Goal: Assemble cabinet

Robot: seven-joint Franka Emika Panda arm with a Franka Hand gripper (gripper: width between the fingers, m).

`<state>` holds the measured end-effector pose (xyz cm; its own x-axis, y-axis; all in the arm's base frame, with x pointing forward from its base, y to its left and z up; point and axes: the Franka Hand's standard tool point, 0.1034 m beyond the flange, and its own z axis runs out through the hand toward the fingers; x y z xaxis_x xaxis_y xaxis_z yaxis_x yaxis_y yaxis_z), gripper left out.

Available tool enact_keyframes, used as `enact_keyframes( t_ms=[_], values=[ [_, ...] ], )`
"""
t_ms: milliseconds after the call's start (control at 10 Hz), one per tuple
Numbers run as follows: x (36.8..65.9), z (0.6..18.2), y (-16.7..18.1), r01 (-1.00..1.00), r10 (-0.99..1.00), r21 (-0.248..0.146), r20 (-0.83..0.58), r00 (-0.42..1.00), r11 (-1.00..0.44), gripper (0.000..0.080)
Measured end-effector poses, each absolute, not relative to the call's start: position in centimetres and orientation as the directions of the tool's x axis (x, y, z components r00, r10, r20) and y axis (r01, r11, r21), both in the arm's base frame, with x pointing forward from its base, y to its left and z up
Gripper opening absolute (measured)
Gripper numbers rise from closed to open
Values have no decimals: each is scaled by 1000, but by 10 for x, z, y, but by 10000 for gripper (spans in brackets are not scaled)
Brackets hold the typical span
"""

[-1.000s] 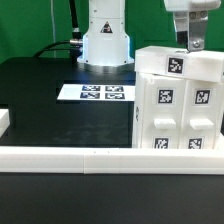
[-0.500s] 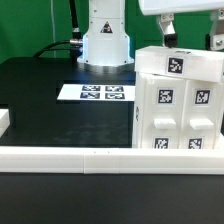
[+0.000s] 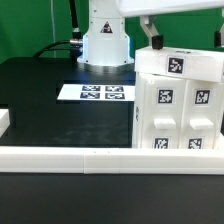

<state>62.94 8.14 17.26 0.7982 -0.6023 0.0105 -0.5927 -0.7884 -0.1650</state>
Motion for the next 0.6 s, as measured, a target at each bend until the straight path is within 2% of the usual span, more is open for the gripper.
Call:
enact_keyframes(
  t_ms=[400,600],
  values=[
    [629,172,82,-334,-346,-152,58,936,-930,797],
    [629,172,83,-156,-167,-127,85,982,-980,797]
  ],
)
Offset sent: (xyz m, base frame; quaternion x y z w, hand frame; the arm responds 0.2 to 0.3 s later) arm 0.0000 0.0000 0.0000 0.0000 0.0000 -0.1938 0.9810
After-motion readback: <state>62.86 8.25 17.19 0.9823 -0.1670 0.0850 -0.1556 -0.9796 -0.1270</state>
